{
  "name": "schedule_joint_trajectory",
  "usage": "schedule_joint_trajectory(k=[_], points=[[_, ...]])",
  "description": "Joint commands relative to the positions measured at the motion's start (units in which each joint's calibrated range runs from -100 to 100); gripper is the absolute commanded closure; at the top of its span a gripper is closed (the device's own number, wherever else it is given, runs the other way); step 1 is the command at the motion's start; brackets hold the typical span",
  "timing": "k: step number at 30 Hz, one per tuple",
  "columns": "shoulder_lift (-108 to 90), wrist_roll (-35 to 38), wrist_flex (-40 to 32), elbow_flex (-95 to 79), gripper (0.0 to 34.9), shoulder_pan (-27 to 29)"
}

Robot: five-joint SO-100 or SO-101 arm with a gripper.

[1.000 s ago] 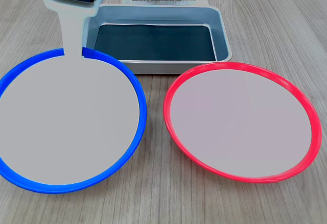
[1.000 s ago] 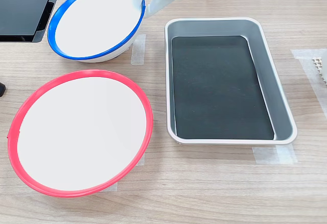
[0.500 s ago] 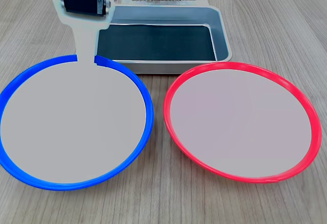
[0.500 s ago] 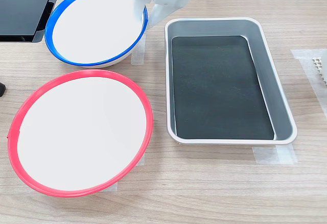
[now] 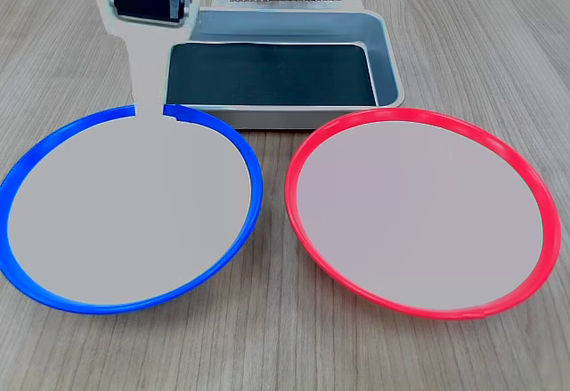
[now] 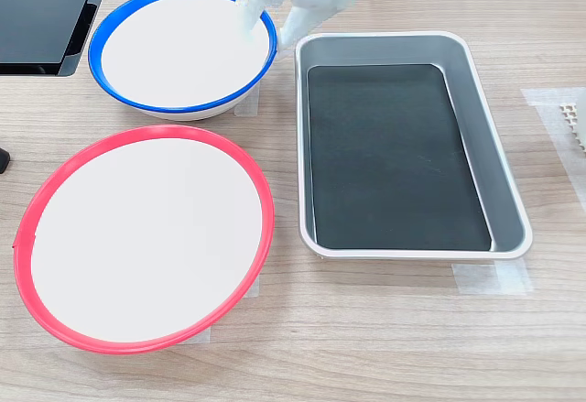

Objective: Lift the stacked dish and set it down on the table.

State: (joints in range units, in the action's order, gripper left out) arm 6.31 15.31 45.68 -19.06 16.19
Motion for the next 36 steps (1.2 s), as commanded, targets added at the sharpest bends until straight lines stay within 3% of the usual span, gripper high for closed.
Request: schedule_joint_trajectory(k=[1,4,5,6,7,12,19,23,29,36], points=[[-8.14,0.73,4.80,-0.56,23.6,0.51],[-13.86,1.07,9.92,-1.84,24.8,0.42],[-16.42,1.07,12.23,-2.29,26.7,0.13],[-18.80,1.12,14.12,-2.84,33.7,-0.24],[-22.90,1.17,16.60,-4.38,34.6,-0.90],[-37.99,-2.44,15.86,-14.03,34.8,-5.51],[-70.57,-11.33,-5.77,-49.08,34.9,-14.64],[-86.10,-13.82,-13.20,-65.83,34.9,-15.87],[-101.53,-14.41,-13.11,-80.85,34.9,-14.55],[-105.37,-15.97,-3.04,-80.94,34.9,-14.45]])
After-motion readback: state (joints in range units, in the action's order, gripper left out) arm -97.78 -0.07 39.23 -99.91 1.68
